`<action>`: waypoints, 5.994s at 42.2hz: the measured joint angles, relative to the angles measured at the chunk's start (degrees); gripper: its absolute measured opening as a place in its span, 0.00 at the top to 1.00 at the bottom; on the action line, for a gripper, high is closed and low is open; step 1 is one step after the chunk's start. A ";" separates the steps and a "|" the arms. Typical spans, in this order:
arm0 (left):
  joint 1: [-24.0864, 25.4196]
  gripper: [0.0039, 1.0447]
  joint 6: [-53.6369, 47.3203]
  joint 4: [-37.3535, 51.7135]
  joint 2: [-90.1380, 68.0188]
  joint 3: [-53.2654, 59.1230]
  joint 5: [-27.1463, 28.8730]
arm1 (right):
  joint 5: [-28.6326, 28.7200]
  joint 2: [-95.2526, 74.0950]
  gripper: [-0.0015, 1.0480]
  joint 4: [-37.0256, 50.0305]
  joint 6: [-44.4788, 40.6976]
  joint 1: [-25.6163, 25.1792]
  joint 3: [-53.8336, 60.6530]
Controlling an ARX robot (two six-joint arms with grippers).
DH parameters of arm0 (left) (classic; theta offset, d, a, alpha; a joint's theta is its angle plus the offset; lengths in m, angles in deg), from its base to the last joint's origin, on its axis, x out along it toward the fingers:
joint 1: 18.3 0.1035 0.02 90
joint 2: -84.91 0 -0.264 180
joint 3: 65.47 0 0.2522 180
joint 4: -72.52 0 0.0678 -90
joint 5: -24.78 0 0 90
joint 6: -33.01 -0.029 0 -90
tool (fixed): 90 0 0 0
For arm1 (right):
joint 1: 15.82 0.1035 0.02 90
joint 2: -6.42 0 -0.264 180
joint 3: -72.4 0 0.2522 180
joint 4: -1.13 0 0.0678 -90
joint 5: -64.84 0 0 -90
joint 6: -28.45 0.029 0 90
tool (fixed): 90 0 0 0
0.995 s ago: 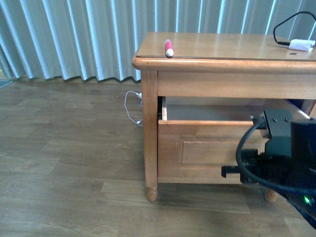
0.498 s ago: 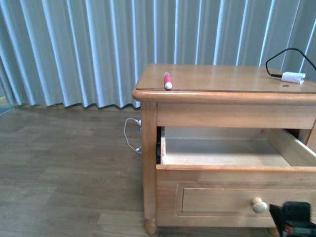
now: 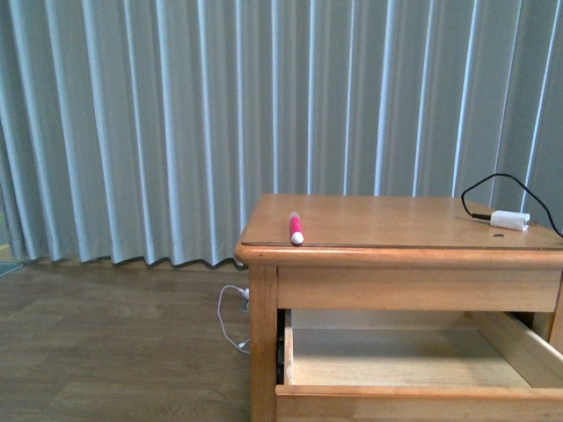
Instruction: Place pink marker in drawer with both arms
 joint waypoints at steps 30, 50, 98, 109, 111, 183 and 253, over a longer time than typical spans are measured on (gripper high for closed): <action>-22.21 0.06 -2.08 30.82 -60.17 -25.97 23.23 | -0.09 -0.02 0.09 0.00 0.00 0.20 -0.04; -26.14 0.06 -6.40 20.65 -102.86 -72.22 19.26 | -0.11 -0.02 0.09 0.00 0.00 0.20 -0.04; -25.53 0.06 1.22 -5.46 -129.98 -111.91 20.15 | -0.11 -0.02 0.09 0.00 0.00 0.20 -0.04; -25.53 0.27 1.27 -6.78 -130.77 -113.31 20.61 | -0.09 -0.02 0.09 0.00 0.00 0.20 -0.04; -25.53 0.36 1.25 -6.86 -130.94 -113.48 20.68 | -0.09 -0.02 0.09 0.00 0.00 0.20 -0.04; -29.66 0.86 -21.29 12.55 -119.36 -79.56 -9.35 | -0.11 -0.02 0.09 0.00 0.00 0.20 -0.04; -8.68 0.39 -0.74 31.93 -48.59 -15.45 8.50 | -0.09 -0.02 0.09 0.00 0.00 0.24 -0.04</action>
